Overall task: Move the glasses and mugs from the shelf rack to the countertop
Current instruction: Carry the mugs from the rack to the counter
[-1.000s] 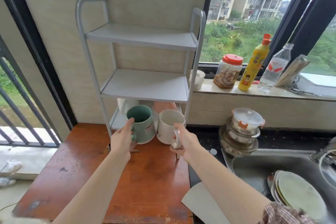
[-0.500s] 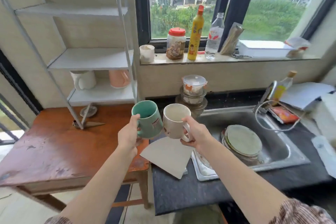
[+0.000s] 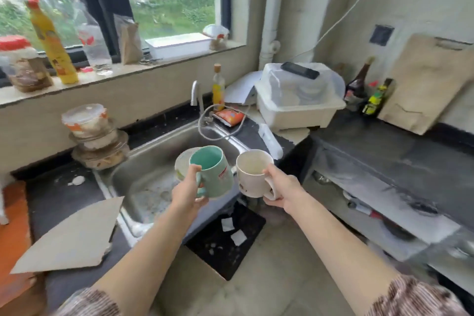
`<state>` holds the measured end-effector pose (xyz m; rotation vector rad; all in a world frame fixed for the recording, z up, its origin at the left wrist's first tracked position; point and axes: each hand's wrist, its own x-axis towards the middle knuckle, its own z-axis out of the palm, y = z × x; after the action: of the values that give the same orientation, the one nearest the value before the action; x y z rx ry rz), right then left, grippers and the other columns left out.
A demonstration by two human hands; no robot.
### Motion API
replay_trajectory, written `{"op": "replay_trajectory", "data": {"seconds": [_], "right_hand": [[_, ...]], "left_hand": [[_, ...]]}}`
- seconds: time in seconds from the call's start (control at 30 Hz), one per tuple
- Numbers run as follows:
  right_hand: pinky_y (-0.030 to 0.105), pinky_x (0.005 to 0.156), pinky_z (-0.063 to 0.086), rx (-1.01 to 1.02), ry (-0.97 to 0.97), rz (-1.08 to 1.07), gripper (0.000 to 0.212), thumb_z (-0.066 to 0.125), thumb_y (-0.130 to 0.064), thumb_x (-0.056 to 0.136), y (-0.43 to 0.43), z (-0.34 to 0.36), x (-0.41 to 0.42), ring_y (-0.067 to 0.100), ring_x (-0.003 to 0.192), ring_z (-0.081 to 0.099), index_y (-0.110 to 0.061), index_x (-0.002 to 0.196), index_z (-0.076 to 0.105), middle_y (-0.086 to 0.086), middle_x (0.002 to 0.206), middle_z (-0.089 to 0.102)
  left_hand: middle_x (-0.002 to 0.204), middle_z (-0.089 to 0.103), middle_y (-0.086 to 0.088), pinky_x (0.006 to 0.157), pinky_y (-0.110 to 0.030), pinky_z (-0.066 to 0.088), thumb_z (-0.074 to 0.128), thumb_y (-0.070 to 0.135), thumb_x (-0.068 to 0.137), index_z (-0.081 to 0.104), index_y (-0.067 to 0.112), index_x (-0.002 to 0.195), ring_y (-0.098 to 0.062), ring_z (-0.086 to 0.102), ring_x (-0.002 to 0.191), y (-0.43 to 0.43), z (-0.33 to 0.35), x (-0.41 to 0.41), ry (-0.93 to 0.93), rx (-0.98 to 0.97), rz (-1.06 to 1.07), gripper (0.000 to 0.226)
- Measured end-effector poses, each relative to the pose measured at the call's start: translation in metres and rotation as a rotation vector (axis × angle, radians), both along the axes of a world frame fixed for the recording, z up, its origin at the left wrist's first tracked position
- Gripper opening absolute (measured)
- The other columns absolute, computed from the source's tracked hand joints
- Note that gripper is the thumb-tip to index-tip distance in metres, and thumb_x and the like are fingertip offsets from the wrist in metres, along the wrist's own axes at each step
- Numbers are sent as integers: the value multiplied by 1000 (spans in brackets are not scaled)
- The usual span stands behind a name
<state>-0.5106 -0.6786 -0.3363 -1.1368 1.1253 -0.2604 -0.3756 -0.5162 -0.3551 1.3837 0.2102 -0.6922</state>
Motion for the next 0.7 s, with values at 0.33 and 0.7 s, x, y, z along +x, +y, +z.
{"op": "replay_trajectory", "data": {"seconds": [0.33, 0.7], "right_hand": [[48, 82, 57, 12, -14, -531, 39, 66, -35, 73, -164, -14, -152, 23, 83, 59, -12, 104, 59, 6, 93, 56], [44, 78, 58, 70, 26, -867, 47, 64, -32, 68, -353, -19, -282, 28, 80, 55, -8, 108, 58, 6, 95, 53]], "left_hand": [[115, 56, -13, 65, -40, 57, 64, 40, 74, 48, 11, 111, -36, 64, 96, -242, -5, -105, 74, 53, -414, 49], [93, 60, -11, 76, -42, 55, 66, 37, 74, 52, 10, 109, -31, 60, 74, -488, -17, -222, 190, 143, -747, 47]]}}
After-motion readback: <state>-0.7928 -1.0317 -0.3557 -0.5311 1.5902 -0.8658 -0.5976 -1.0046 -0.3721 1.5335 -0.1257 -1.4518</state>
